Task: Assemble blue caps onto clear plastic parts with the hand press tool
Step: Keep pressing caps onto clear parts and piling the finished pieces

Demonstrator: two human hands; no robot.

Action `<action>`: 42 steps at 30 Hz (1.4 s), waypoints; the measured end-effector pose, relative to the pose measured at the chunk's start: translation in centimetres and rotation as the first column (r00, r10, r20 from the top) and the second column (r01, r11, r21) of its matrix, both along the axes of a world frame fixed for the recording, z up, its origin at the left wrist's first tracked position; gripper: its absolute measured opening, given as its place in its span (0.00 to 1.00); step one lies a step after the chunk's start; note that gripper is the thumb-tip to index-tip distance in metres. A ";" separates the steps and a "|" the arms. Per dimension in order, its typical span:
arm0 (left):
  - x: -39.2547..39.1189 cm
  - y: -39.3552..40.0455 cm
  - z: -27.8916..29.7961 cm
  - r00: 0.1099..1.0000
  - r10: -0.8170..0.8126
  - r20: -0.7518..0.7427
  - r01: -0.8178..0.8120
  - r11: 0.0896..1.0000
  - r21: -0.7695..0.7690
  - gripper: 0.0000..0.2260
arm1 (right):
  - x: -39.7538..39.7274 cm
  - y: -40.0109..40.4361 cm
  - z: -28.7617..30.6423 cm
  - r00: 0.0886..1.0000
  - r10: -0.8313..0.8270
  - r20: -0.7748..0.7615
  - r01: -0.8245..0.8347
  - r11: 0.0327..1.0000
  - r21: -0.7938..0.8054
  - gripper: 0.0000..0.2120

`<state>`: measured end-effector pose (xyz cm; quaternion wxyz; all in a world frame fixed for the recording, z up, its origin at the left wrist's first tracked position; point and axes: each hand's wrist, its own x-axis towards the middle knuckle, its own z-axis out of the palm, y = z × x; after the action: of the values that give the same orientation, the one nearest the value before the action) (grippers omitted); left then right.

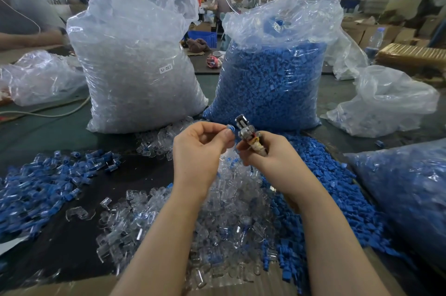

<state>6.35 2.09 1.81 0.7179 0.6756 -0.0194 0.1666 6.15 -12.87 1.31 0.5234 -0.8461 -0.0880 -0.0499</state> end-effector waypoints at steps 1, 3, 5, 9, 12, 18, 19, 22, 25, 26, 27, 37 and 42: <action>0.0 0.0 0.0 1.000 -0.008 0.003 0.008 1.000 -0.018 0.05 | 0.0 0.1 0.0 1.000 0.012 -0.002 -0.012 1.000 -0.021 0.08; 0.0 0.1 0.1 1.000 -0.020 0.011 0.020 0.999 -0.037 0.05 | 0.0 0.2 0.0 1.000 0.022 -0.006 -0.022 0.999 -0.046 0.16; 0.0 0.2 0.1 0.999 -0.030 0.017 0.031 0.999 -0.043 0.06 | 0.0 0.4 0.1 1.000 0.024 -0.008 -0.025 0.998 -0.063 0.17; 0.2 0.4 0.0 0.998 -0.054 0.021 0.054 0.997 -0.045 0.06 | 0.0 0.3 0.0 1.000 0.029 -0.011 -0.030 0.995 -0.092 0.14; 0.2 0.6 -0.1 0.996 -0.082 0.022 0.082 0.996 -0.043 0.05 | 0.0 0.4 0.1 1.000 0.024 -0.004 -0.024 0.993 -0.113 0.15; 0.2 0.8 -0.1 0.993 -0.116 0.019 0.117 0.993 -0.035 0.04 | 0.2 0.3 -0.1 1.000 0.012 0.005 -0.011 0.987 -0.158 0.08; 0.2 0.8 -0.1 0.993 -0.118 0.019 0.119 0.992 -0.036 0.04 | 0.2 0.3 -0.2 1.000 0.011 0.008 -0.010 0.986 -0.164 0.05; 0.2 0.9 0.0 0.992 -0.123 0.011 0.123 0.991 -0.042 0.03 | 0.3 0.3 -0.3 1.000 0.003 0.008 -0.002 0.985 -0.170 0.03; 0.2 0.9 0.0 0.992 -0.125 0.002 0.125 0.991 -0.044 0.04 | 0.4 0.3 -0.4 1.000 -0.009 0.025 0.014 0.979 -0.202 0.03; 0.2 0.9 0.0 0.992 -0.125 0.000 0.125 0.991 -0.042 0.04 | 0.4 0.3 -0.4 0.999 -0.013 0.036 0.020 0.976 -0.219 0.03; 0.2 0.9 0.0 0.993 -0.121 -0.002 0.121 0.992 -0.041 0.04 | 0.5 0.4 -0.4 0.999 -0.017 0.046 0.028 0.973 -0.231 0.02; 1.2 2.6 -0.3 0.977 -0.079 -0.197 0.032 0.972 -0.231 0.02 | 0.9 0.3 -0.9 0.997 -0.063 0.054 0.078 0.933 -0.351 0.04; 1.7 7.5 -0.2 0.943 -0.010 -0.332 -0.241 0.667 -0.705 0.04 | 1.5 -1.1 -1.5 0.964 -0.263 0.028 0.240 0.827 -0.508 0.08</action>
<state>8.02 9.55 1.57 0.9104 0.3459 0.2047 0.0983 7.63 -14.01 -0.20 0.2730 -0.9587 0.0256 -0.0751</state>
